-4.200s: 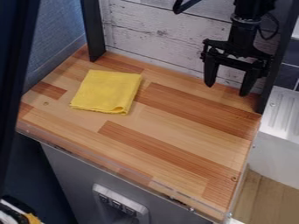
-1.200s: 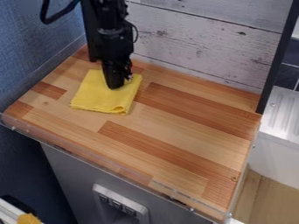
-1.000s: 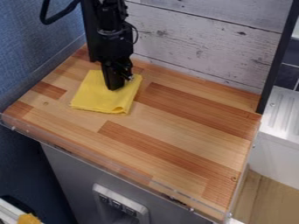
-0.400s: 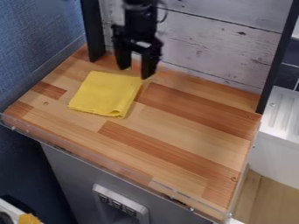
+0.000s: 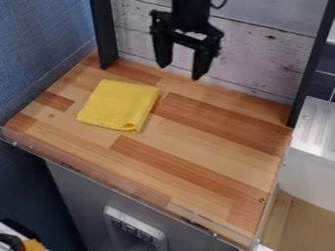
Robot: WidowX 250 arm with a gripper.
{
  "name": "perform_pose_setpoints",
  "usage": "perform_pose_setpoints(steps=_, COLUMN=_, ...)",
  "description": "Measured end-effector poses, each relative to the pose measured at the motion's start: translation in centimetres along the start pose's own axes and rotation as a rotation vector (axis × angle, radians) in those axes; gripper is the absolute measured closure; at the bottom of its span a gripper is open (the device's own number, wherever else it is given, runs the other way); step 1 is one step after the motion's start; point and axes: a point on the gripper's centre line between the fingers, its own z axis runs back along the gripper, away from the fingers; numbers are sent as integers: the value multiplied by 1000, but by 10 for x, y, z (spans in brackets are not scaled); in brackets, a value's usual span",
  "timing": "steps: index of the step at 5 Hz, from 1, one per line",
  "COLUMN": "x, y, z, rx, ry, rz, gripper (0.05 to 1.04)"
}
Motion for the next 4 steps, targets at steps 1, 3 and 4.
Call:
perform_pose_setpoints(steps=1, x=-2, y=-18, z=8, rx=0, ry=6, rz=27, gripper=85)
perform_pose_setpoints(steps=3, x=1, y=-36, z=17, rx=-34, ry=4, rz=77, gripper=86)
perform_pose_setpoints(steps=4, x=2, y=-41, z=20, rx=-51, ry=1, rz=96, gripper=85)
